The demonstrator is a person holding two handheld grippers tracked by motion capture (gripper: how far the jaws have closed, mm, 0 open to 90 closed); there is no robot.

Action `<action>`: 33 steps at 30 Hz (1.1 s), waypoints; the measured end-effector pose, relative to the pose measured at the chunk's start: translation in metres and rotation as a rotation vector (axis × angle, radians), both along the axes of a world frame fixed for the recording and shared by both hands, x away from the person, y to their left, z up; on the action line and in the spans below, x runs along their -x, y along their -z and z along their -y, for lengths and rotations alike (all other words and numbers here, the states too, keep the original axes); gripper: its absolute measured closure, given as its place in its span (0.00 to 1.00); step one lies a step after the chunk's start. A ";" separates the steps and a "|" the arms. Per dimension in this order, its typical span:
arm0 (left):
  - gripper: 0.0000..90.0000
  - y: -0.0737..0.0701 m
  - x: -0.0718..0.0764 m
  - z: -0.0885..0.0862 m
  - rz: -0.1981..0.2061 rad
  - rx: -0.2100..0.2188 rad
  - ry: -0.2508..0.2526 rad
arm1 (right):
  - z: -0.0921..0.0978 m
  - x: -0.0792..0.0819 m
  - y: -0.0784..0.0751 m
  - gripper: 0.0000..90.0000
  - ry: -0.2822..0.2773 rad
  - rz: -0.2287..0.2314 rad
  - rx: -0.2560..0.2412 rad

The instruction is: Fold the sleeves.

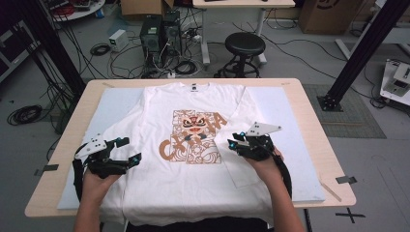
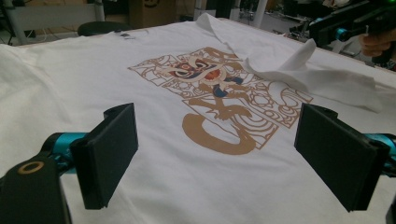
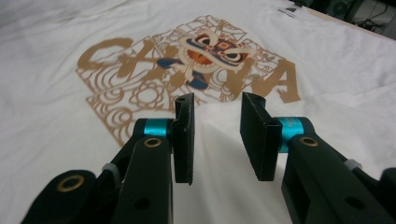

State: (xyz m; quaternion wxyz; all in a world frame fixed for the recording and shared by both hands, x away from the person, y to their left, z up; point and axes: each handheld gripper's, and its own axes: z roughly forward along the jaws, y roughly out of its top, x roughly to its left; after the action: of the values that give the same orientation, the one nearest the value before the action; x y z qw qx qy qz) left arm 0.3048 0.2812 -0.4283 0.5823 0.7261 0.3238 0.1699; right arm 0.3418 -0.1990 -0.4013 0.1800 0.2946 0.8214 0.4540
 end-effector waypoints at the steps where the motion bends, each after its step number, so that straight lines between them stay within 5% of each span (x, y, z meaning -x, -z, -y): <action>1: 0.15 0.000 0.000 0.000 0.004 -0.003 0.000 | 0.001 0.003 0.003 0.75 -0.002 0.008 0.011; 9: 0.15 0.000 0.000 0.000 0.004 -0.008 -0.005 | 0.007 0.020 0.034 0.66 -0.026 -0.053 0.041; 14: 0.15 -0.001 0.001 0.004 0.009 -0.021 0.004 | 0.009 0.026 0.026 0.66 -0.049 -0.028 0.034; 19: 0.15 0.000 0.000 0.006 0.004 -0.030 0.005 | 0.000 0.024 0.036 0.64 -0.113 -0.087 0.064; 20: 0.15 0.001 -0.001 0.006 0.002 -0.034 0.003 | -0.003 0.019 0.046 0.64 -0.116 -0.142 0.124; 23: 0.15 0.000 0.000 0.005 0.004 -0.035 0.001 | -0.002 0.018 0.048 0.72 -0.116 -0.148 0.117; 26: 0.15 0.000 0.000 0.005 0.006 -0.037 0.001 | 0.001 0.019 0.047 0.96 -0.120 -0.152 0.122; 33: 0.15 0.000 0.000 0.007 0.012 -0.039 0.009 | 0.002 0.021 0.043 0.99 -0.134 -0.145 0.093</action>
State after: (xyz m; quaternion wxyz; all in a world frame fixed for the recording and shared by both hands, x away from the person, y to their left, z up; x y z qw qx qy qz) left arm 0.3047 0.2746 -0.4283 0.5706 0.7379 0.3136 0.1777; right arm 0.3208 -0.2010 -0.4440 0.1027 0.2622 0.8704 0.4038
